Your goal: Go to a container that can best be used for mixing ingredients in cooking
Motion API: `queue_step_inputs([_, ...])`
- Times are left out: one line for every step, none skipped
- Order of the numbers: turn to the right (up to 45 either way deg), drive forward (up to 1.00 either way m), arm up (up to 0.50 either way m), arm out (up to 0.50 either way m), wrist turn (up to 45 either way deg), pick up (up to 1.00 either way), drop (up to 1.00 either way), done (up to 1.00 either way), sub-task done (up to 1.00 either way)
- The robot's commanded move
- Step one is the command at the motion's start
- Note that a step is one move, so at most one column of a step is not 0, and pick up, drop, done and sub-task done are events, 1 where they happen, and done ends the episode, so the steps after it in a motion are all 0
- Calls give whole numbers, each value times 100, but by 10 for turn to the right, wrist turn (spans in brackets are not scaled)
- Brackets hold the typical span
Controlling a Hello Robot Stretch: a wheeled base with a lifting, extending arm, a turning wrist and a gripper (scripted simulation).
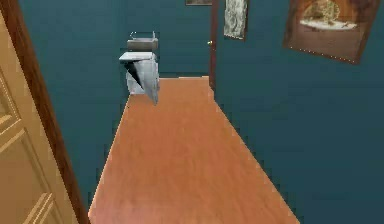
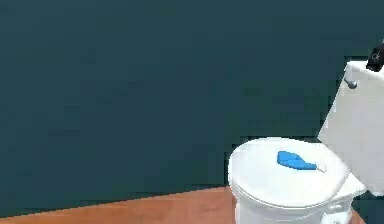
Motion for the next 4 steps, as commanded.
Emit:
queue_step_inputs([0, 100, 0, 0, 0, 0, 0, 0, 0])
queue_step_inputs([0, 100, 0, 0, 0, 0, 0, 0, 0])
queue_step_inputs([0, 100, 0, 0, 0, 0, 0, 0, 0])
queue_step_inputs([-30, 0, 0, 0, 0, 0, 0, 0, 0])
